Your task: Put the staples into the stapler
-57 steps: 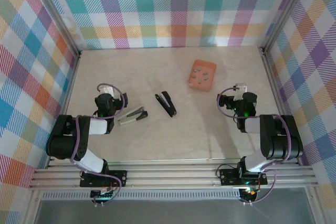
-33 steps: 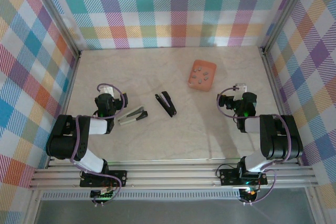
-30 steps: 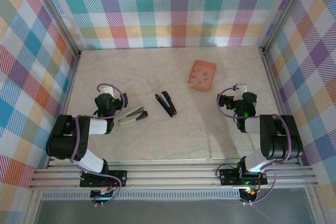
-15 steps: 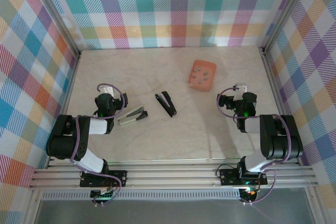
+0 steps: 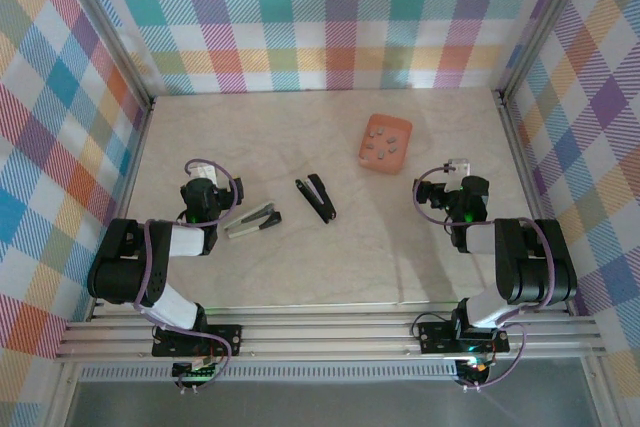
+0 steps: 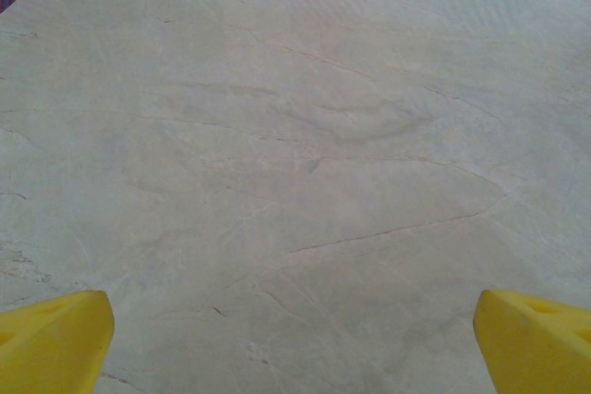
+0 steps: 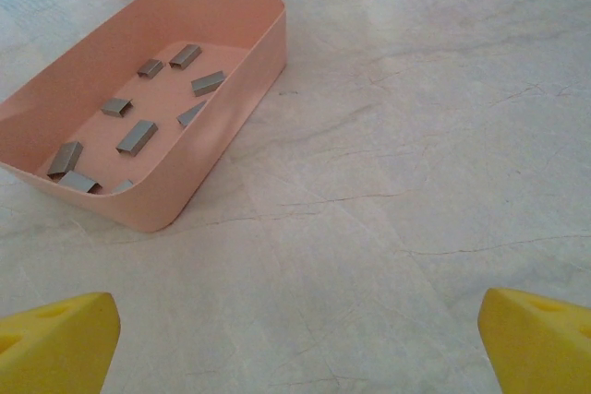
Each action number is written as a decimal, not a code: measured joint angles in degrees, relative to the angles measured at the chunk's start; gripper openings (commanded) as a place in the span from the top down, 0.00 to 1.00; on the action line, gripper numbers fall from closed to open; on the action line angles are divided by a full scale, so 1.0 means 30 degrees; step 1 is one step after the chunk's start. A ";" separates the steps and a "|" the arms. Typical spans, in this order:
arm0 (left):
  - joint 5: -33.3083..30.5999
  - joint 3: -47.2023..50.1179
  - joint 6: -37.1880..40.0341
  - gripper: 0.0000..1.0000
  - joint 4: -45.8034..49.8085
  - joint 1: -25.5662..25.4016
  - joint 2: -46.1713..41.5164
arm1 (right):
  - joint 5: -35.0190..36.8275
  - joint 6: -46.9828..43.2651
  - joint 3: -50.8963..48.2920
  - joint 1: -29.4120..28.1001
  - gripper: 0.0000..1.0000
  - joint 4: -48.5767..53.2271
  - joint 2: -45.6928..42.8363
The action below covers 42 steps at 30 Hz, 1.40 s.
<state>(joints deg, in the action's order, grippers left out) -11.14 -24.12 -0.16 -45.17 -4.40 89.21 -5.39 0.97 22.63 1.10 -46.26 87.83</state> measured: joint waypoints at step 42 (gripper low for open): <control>0.3585 -0.7461 -0.4058 0.20 1.7136 -0.0495 -0.7555 | 0.0066 0.2055 1.1497 -0.2616 0.01 1.9409 -0.3147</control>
<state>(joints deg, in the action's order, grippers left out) -0.38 -46.50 -12.34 6.24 -5.89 66.54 -5.19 7.14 57.12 -6.74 11.97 78.39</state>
